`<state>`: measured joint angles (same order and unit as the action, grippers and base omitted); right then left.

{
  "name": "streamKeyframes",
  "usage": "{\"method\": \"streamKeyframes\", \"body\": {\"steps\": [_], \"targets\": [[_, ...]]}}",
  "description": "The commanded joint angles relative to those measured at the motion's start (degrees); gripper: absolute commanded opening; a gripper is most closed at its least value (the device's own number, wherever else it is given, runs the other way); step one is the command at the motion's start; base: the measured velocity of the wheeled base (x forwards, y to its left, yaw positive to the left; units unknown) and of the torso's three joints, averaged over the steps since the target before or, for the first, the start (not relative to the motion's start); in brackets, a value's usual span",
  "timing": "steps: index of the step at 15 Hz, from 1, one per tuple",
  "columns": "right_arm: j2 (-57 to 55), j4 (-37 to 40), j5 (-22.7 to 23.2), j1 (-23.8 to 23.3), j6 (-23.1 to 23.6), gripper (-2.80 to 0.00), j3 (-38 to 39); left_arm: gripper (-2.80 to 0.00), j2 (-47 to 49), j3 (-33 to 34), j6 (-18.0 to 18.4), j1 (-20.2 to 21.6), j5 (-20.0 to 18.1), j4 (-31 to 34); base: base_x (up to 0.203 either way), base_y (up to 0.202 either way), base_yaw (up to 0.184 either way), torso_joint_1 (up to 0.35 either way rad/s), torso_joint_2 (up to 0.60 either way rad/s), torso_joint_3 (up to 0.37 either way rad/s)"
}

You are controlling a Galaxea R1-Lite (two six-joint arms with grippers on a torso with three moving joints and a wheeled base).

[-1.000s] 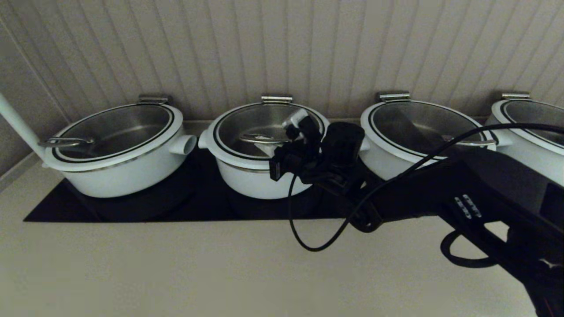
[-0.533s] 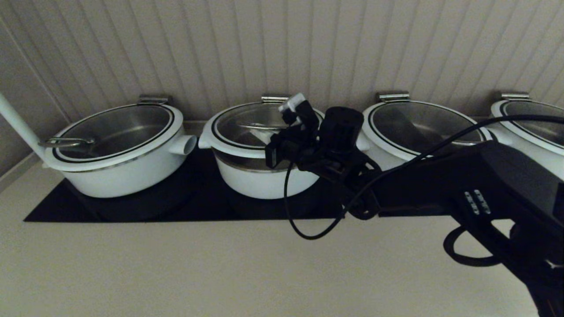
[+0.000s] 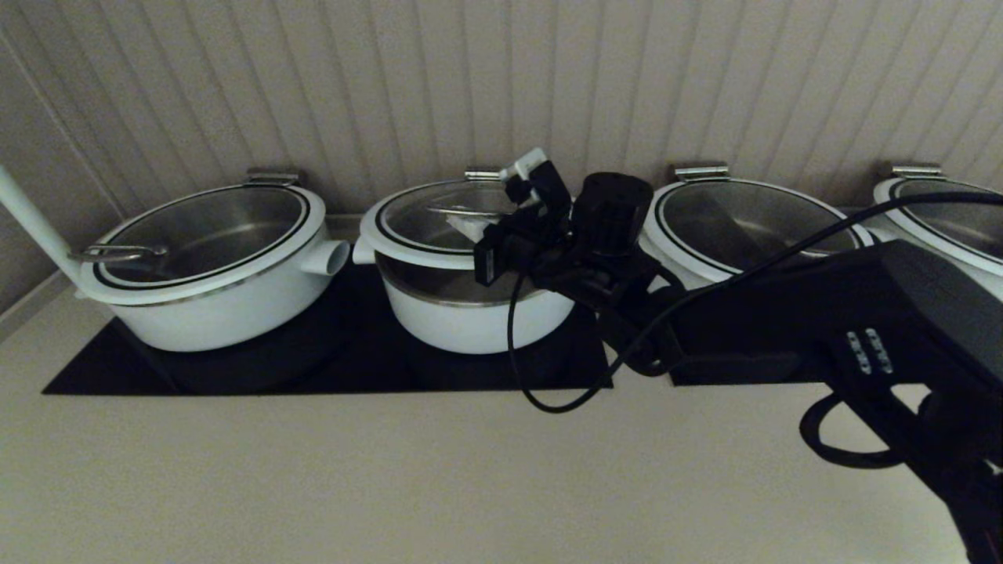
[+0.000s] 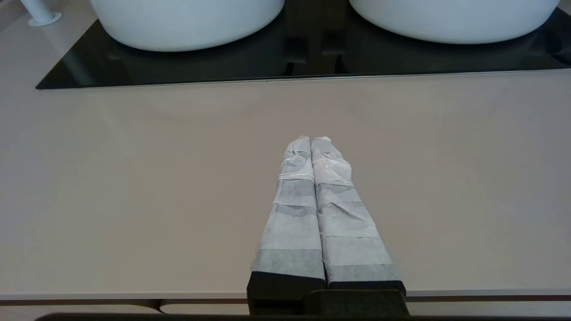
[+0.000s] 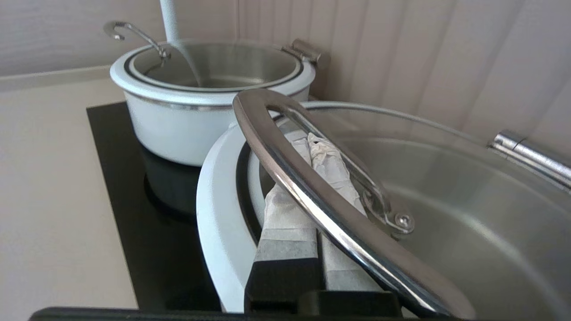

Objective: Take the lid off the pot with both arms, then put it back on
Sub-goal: Open the food pot lid a small opening with the right arm, then open the pot lid completely

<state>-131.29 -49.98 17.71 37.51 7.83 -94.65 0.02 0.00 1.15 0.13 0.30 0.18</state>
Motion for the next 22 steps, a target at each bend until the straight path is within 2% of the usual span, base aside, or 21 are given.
{"method": "streamKeyframes", "body": {"steps": [1, 6, 14, 22], "targets": [[1.8, 2.2, 0.2, 0.0, 0.1, -2.80, -0.1, -2.80, 0.0, 0.0, 0.0, 0.0, 0.0, 0.0, 0.000, 0.000, 0.000, 0.000, 0.00, 0.000], [3.9, 8.1, 0.3, -0.8, 0.1, -2.80, -0.9, -2.80, 0.0, 0.0, 0.0, 0.0, 0.0, 0.0, 0.000, 0.000, 0.000, 0.000, 0.00, 0.000], [3.7, 18.0, 1.1, -2.8, -0.1, -2.80, -9.2, -2.80, 0.0, 0.0, 0.0, 0.0, 0.0, 0.0, 0.000, 0.000, 0.000, 0.000, 0.00, 0.000], [3.0, 19.1, 2.5, -3.2, -0.1, -2.80, -11.4, -2.80, 0.0, 0.0, 0.0, 0.0, 0.0, 0.0, 0.000, 0.000, 0.000, 0.000, 0.00, 0.000]]}}
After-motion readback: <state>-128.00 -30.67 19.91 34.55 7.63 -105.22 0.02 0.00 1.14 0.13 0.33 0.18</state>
